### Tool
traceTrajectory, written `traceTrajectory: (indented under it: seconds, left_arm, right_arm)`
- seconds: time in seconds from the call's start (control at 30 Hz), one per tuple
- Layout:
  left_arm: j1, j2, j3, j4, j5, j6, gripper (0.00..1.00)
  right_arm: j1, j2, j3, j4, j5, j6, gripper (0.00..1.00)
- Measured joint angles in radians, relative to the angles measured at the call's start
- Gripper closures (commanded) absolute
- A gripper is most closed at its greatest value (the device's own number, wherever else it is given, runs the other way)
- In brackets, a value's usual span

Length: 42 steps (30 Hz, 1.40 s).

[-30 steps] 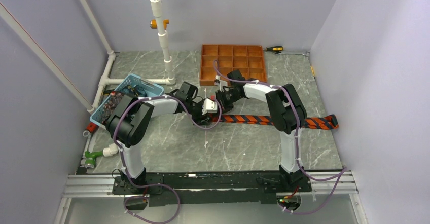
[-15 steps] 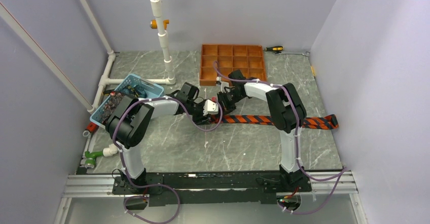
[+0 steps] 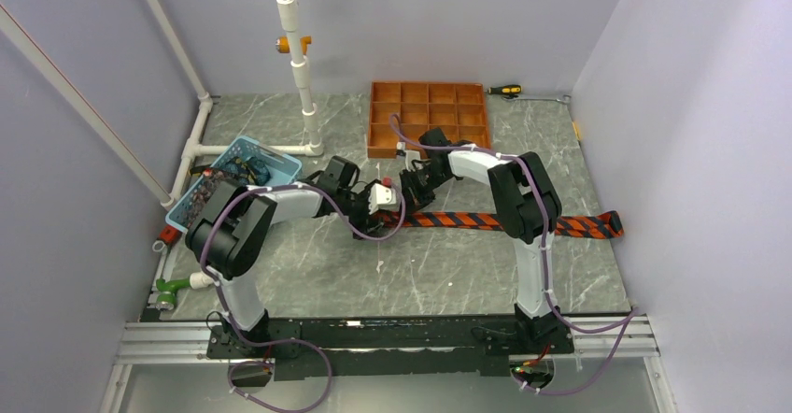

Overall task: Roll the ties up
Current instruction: Roll the tie at the center of the board.

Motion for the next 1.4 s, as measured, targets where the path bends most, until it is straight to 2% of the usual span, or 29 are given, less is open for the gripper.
traceTrajectory:
  seconds: [0.13,0.37,0.6,0.83,1.03,1.4]
  left_arm:
    - [0.026,-0.028,-0.050,0.034,0.005,-0.052,0.26]
    - [0.032,-0.028,-0.058,0.080,-0.024,-0.115,0.52]
    - [0.034,-0.051,-0.077,0.108,-0.007,-0.119,0.61]
    - [0.006,-0.070,-0.042,0.121,0.038,-0.137,0.62]
    - [-0.032,0.003,0.043,0.140,0.055,-0.194,0.61]
    - [-0.048,0.042,0.047,0.143,0.041,-0.183,0.63]
  right_arm:
    - [0.000,0.000,0.001,-0.001,0.000,-0.010,1.00]
    - [0.000,0.000,0.002,-0.002,-0.001,-0.021,1.00]
    - [0.000,0.000,0.002,-0.003,-0.001,-0.026,1.00]
    - [0.000,0.000,0.002,-0.002,-0.002,-0.025,1.00]
    - [0.000,0.000,0.001,0.000,-0.004,-0.019,1.00]
    - [-0.011,-0.008,-0.033,0.044,-0.039,0.023,1.00]
